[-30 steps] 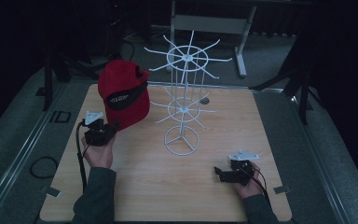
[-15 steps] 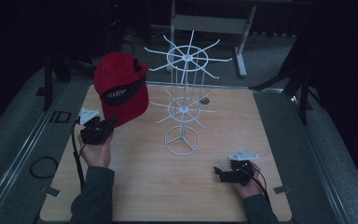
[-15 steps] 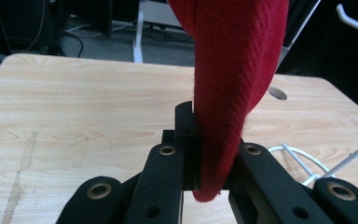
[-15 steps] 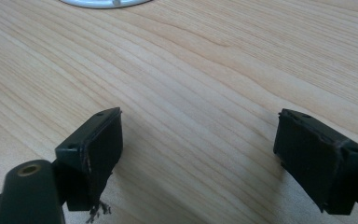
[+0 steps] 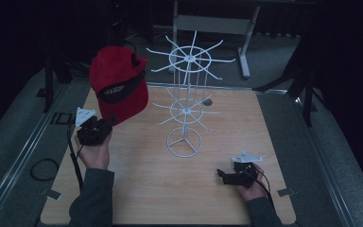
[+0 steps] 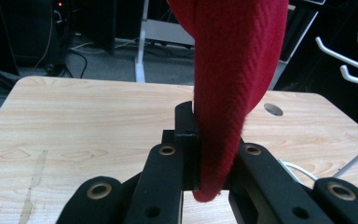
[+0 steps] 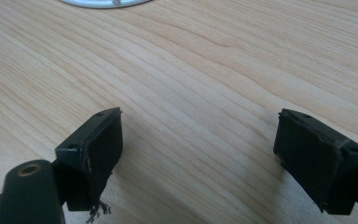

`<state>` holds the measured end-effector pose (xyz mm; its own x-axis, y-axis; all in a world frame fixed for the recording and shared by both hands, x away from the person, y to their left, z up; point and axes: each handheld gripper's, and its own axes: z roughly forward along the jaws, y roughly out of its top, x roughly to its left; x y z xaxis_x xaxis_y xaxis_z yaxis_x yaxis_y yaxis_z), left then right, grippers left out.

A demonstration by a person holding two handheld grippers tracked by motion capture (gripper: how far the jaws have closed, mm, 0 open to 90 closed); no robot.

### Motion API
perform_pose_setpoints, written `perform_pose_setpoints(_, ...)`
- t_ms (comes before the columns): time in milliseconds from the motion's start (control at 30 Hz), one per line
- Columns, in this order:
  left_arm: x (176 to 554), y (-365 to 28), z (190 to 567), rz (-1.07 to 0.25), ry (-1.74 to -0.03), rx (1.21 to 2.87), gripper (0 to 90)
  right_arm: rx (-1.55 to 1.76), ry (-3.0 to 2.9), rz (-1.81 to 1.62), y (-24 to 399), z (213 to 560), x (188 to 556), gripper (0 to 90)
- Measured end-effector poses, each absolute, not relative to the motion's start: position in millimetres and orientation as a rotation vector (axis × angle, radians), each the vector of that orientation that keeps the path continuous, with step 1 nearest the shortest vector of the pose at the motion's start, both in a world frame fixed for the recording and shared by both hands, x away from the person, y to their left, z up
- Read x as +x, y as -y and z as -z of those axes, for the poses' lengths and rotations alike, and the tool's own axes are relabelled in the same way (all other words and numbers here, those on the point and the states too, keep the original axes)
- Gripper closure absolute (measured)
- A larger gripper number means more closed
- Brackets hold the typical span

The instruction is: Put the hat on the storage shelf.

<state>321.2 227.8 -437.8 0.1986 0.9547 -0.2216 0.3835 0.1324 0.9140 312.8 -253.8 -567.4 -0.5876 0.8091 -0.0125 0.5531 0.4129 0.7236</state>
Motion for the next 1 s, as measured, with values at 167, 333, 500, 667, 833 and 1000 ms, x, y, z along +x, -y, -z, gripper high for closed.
perform_pose_setpoints(167, 319, -229, 434, -0.705, -1.357, 1.426, 86.2, 1.173, -2.313, -0.982, 254, 567, 313, 15.3)
perform_pose_setpoints(333, 316, -230, 429, -0.712, -1.347, 1.423, 86.2, 1.175, -2.312, -0.983, 254, 567, 313, 15.3)
perform_pose_setpoints(500, 314, -229, 424, -0.724, -1.333, 1.422, 86.1, 1.174, -2.312, -0.982, 254, 567, 313, 15.3)
perform_pose_setpoints(667, 312, -229, 421, -0.722, -1.329, 1.414, 86.2, 1.174, -2.312, -0.983, 254, 567, 313, 15.3)
perform_pose_setpoints(833, 310, -230, 420, -0.727, -1.326, 1.411, 86.1, 1.174, -2.313, -0.982, 254, 567, 313, 15.3)
perform_pose_setpoints(1000, 308, -230, 418, -0.738, -1.324, 1.408, 86.1, 1.174, -2.313, -0.982, 254, 567, 313, 15.3)
